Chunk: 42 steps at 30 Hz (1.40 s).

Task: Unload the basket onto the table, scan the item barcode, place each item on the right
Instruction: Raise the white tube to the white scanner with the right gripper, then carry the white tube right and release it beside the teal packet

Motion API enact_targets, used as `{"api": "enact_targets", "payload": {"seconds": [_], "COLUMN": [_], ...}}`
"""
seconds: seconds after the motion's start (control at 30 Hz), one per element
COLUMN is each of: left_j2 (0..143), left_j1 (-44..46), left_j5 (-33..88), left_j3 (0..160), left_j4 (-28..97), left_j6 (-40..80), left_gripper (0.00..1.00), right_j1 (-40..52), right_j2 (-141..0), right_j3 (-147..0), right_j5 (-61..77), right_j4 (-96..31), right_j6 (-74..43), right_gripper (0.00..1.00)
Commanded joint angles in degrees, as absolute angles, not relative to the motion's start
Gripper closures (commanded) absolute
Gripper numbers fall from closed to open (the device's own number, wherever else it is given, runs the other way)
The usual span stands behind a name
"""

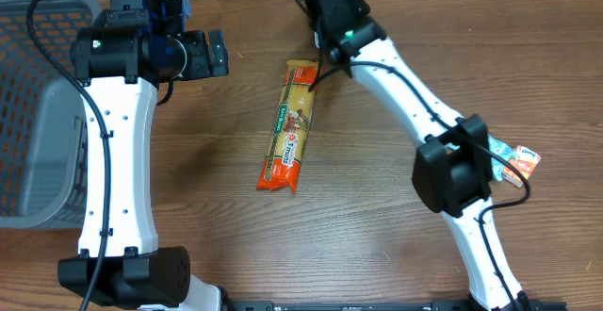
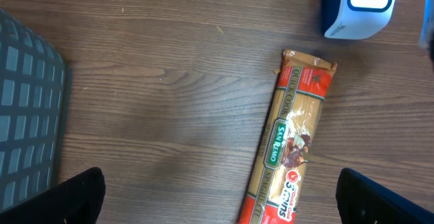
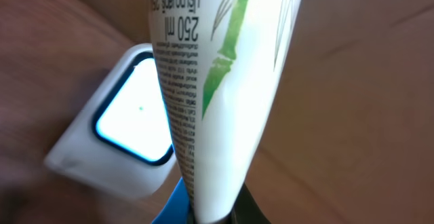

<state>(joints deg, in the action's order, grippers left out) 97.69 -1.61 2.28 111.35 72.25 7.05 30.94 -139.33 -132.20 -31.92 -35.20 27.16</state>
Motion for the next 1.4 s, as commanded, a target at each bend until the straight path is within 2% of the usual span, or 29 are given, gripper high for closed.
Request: {"api": "enact_targets", "payload": {"seconds": [0.0, 0.93, 1.13, 1.37], "left_j2": [97.86, 97.86, 97.86, 97.86], "left_j1": [-1.85, -1.85, -1.85, -1.85], "left_j5": [1.91, 1.91, 1.91, 1.91], "left_j3": [111.59, 111.59, 111.59, 111.59], "left_j4": [72.16, 72.16, 72.16, 72.16], "left_j6": [6.2, 6.2, 6.2, 6.2], "left_gripper": [0.0, 0.0, 0.0, 0.0], "right_j1": [31.0, 30.81, 30.85, 27.49], "right_j2": [-142.85, -143.85, -131.04, -115.0], "right_j3": [-134.04, -132.75, -132.84, -132.84], "right_j5": [-46.83, -48.6, -41.58, -9.17], "right_j4": [-27.88, -28.51, -42.96, -70.91], "right_j6": [38.44, 38.22, 25.43, -1.72], "right_gripper": [0.96, 0.96, 0.96, 0.96]}}
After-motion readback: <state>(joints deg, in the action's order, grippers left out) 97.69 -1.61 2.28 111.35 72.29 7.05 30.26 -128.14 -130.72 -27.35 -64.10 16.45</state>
